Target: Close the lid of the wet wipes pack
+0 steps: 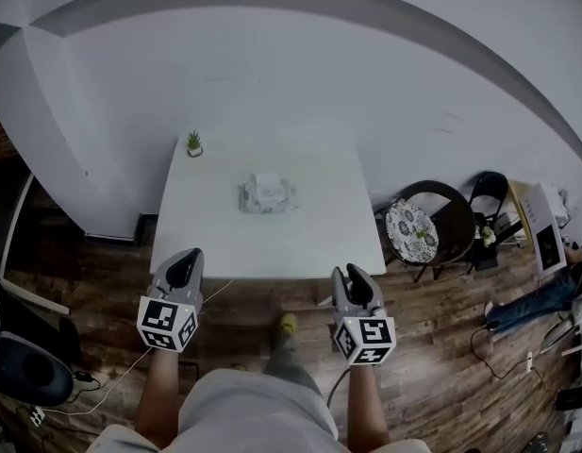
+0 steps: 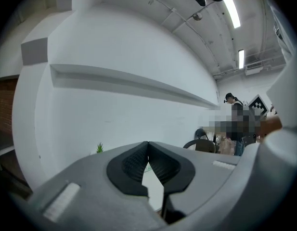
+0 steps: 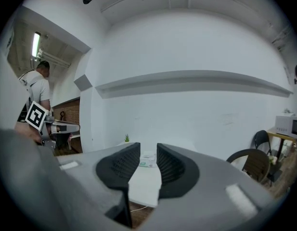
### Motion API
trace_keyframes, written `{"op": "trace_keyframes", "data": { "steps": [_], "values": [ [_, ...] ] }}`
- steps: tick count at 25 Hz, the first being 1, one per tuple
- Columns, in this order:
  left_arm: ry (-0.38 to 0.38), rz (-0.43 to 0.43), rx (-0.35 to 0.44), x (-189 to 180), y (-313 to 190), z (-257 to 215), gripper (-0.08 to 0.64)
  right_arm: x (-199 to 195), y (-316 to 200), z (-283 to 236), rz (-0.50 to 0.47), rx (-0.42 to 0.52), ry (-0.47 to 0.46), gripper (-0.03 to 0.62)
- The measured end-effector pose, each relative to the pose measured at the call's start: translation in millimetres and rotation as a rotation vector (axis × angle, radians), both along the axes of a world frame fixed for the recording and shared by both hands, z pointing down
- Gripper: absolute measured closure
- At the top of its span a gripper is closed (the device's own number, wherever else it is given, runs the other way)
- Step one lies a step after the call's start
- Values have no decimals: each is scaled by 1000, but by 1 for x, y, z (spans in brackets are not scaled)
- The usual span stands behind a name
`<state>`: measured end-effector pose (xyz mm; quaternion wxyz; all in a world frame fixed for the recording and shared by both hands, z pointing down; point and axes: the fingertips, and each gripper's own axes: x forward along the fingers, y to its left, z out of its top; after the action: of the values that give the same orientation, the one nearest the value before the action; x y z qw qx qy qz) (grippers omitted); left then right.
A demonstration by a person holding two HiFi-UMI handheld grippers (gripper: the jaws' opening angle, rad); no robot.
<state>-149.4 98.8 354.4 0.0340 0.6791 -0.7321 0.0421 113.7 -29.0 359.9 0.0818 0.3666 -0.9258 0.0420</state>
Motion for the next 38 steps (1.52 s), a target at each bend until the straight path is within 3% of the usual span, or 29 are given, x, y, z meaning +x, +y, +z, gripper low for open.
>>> {"op": "trace_keyframes", "data": {
  "steps": [11,20,28,38],
  "values": [
    [-4,-83,-39,-50,-160,6,555,-71,-184,11,-119,-23,12,479],
    [39,-194,-136,-77,-261,36,555,-128,-309,44,-266,-113,46,479],
    [60,-241,-203,-94,-304,54,555,-167,-359,71,-358,-175,67,479],
    [97,-196,-240,-111,-329,86,555,-194,-359,104,-373,-239,109,479]
  ]
}}
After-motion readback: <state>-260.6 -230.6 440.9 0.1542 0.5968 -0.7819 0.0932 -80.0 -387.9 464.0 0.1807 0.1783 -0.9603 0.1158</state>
